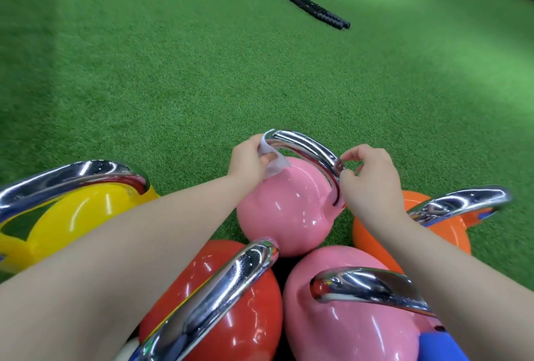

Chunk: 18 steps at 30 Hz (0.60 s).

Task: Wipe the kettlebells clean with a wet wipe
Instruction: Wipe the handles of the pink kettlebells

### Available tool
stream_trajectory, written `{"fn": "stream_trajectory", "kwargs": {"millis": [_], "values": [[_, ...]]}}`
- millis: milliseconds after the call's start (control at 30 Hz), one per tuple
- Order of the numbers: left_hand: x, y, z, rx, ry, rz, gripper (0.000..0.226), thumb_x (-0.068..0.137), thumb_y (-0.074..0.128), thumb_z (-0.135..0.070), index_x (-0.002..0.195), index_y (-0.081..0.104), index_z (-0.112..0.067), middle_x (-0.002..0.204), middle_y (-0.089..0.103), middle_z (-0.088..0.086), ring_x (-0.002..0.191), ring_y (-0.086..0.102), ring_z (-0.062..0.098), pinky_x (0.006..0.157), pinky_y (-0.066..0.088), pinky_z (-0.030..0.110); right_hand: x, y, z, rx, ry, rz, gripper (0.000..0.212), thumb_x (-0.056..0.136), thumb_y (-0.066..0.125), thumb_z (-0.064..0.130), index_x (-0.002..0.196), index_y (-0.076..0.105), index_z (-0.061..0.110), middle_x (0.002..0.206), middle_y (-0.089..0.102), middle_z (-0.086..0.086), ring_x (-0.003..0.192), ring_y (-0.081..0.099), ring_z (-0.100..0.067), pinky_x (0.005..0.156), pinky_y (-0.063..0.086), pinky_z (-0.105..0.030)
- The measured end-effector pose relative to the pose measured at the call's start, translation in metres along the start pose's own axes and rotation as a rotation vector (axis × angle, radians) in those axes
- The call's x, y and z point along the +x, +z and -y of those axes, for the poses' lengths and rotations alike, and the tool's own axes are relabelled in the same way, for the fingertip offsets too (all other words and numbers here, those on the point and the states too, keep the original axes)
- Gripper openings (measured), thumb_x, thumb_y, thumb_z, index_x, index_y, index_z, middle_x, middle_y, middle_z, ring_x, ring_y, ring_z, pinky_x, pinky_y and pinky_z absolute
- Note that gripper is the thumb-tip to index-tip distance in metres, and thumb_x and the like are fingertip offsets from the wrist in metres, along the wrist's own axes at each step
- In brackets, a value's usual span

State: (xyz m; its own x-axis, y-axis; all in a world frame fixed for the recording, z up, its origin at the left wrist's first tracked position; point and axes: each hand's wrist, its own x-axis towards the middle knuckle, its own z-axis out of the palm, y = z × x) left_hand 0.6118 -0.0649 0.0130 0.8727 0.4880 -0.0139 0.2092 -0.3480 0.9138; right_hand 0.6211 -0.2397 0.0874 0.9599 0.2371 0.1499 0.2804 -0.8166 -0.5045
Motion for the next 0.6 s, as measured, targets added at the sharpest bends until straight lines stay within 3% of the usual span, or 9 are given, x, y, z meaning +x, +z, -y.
{"fn": "stream_trajectory", "kwargs": {"millis": [133, 233, 400, 500, 600], "values": [[0.003, 0.005, 0.003, -0.011, -0.154, 0.026, 0.020, 0.090, 0.057, -0.010, 0.110, 0.061, -0.012, 0.099, 0.059, -0.001, 0.091, 0.052, 0.014, 0.072, 0.039, 0.020, 0.000, 0.003, 0.000, -0.023, 0.009, 0.026, 0.024, 0.078, 0.049, 0.004, 0.088, 0.052, 0.025, 0.095, 0.041, -0.001, 0.096, 0.050, -0.031, 0.083, 0.041, -0.037], [0.008, 0.003, 0.013, 0.101, -0.261, 0.101, 0.018, 0.090, 0.056, -0.013, 0.106, 0.062, -0.005, 0.100, 0.063, 0.009, 0.091, 0.057, 0.023, 0.077, 0.047, 0.030, 0.000, 0.001, -0.001, -0.022, 0.012, 0.024, 0.024, 0.078, 0.050, 0.005, 0.090, 0.052, 0.025, 0.096, 0.041, -0.001, 0.096, 0.050, -0.032, 0.085, 0.042, -0.038], [0.013, -0.003, 0.008, 0.333, -0.388, 0.179, 0.022, 0.088, 0.060, -0.030, 0.087, 0.056, -0.008, 0.068, 0.047, 0.000, 0.069, 0.047, 0.017, 0.052, 0.035, 0.025, -0.004, -0.005, -0.009, -0.037, 0.023, 0.049, 0.029, 0.079, 0.051, 0.006, 0.105, 0.055, 0.019, 0.105, 0.046, -0.006, 0.099, 0.050, -0.030, 0.085, 0.038, -0.034], [0.011, -0.005, 0.001, 0.483, -0.446, 0.143, 0.021, 0.087, 0.059, -0.026, 0.076, 0.052, -0.009, 0.071, 0.049, 0.003, 0.078, 0.053, 0.022, 0.064, 0.041, 0.027, -0.011, -0.012, -0.013, -0.029, 0.041, 0.083, 0.034, 0.079, 0.052, 0.006, 0.111, 0.054, 0.016, 0.114, 0.047, -0.010, 0.101, 0.050, -0.030, 0.090, 0.037, -0.034], [0.001, -0.008, -0.008, 0.418, -0.439, 0.158, 0.032, 0.090, 0.056, -0.024, 0.066, 0.042, -0.007, 0.072, 0.049, 0.007, 0.077, 0.050, 0.022, 0.066, 0.041, 0.029, -0.024, -0.027, -0.020, -0.007, 0.077, 0.098, 0.035, 0.079, 0.052, 0.006, 0.112, 0.055, 0.016, 0.115, 0.047, -0.010, 0.101, 0.051, -0.029, 0.092, 0.038, -0.033]]}}
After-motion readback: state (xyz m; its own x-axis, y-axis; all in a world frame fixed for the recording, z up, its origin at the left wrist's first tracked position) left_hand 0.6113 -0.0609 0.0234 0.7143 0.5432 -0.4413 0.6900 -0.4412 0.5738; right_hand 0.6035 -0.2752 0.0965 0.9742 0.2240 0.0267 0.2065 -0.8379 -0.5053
